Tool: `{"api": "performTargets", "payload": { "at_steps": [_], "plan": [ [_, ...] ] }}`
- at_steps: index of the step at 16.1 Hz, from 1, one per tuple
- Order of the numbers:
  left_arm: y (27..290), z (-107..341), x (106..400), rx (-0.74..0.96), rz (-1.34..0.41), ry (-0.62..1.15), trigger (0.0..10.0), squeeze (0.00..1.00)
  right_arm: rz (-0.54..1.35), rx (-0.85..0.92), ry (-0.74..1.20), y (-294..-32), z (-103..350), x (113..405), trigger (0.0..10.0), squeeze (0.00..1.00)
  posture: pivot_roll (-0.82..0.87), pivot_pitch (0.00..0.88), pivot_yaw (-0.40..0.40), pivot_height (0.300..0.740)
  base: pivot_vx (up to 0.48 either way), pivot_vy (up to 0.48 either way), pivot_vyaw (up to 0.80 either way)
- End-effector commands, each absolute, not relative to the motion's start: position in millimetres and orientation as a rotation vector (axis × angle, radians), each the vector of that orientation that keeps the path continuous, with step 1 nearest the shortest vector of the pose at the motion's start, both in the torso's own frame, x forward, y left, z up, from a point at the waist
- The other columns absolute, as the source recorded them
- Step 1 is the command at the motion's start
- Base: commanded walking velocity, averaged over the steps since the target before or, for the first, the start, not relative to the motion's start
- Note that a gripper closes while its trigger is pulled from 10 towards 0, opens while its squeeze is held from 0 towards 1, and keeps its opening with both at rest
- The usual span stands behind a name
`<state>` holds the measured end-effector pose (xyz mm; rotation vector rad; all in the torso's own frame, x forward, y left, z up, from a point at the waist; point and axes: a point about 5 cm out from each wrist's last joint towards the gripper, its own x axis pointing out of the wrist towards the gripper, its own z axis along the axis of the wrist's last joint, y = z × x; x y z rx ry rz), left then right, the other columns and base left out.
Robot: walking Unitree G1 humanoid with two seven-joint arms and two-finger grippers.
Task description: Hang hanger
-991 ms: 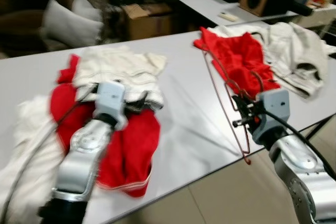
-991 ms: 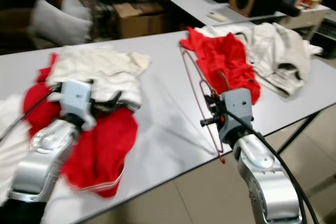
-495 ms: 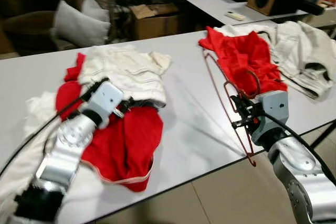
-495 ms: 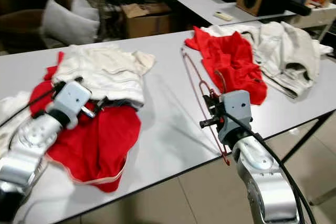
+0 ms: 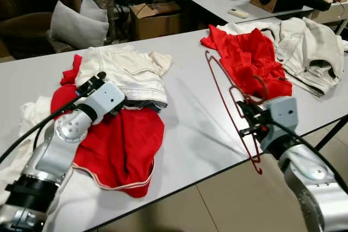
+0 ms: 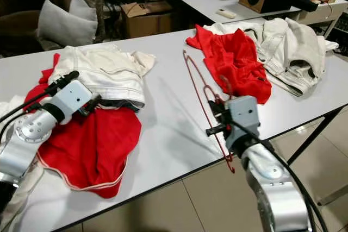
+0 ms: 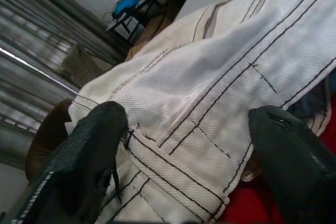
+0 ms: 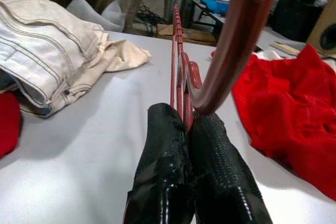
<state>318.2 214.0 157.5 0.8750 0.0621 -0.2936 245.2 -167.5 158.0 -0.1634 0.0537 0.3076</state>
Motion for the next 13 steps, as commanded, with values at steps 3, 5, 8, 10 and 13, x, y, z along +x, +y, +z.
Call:
{"api": "performTargets", "payload": {
  "at_steps": [3, 5, 8, 10, 13],
  "plan": [
    [213.4, 161.6, 324.3, 0.917, -0.279, 0.035, 0.0, 0.0, 0.306, -0.188, 0.044, -169.4, 159.0, 243.9, 10.0, 0.0, -0.14, 0.0, 0.011, 0.74, 0.0, 0.0, 0.0],
    [209.5, 162.0, 322.1, 0.945, -0.324, 0.008, 0.0, 0.0, 0.307, -0.195, 0.036, -169.6, 160.2, 244.9, 10.0, 0.0, -0.14, 0.0, 0.011, 0.74, 0.0, 0.0, 0.0],
    [209.9, 156.6, 309.1, 0.982, -0.392, 0.021, 5.0, 0.0, 0.309, -0.2, 0.04, -170.8, 159.2, 244.0, 10.0, 0.0, -0.14, 0.0, -0.002, 0.74, 0.0, 0.0, 0.0],
    [209.3, 154.1, 302.0, 0.979, -0.433, 0.024, 10.0, 0.0, 0.316, -0.205, 0.042, -170.5, 158.8, 244.7, 10.0, 0.0, -0.13, 0.0, -0.012, 0.74, 0.0, 0.0, 0.0],
    [210.4, 147.3, 295.1, 0.98, -0.493, 0.067, 10.0, 0.0, 0.325, -0.207, 0.038, -169.3, 159.0, 247.5, 10.0, 0.0, -0.12, 0.0, -0.011, 0.74, 0.0, 0.0, 0.0]
  ]
}}
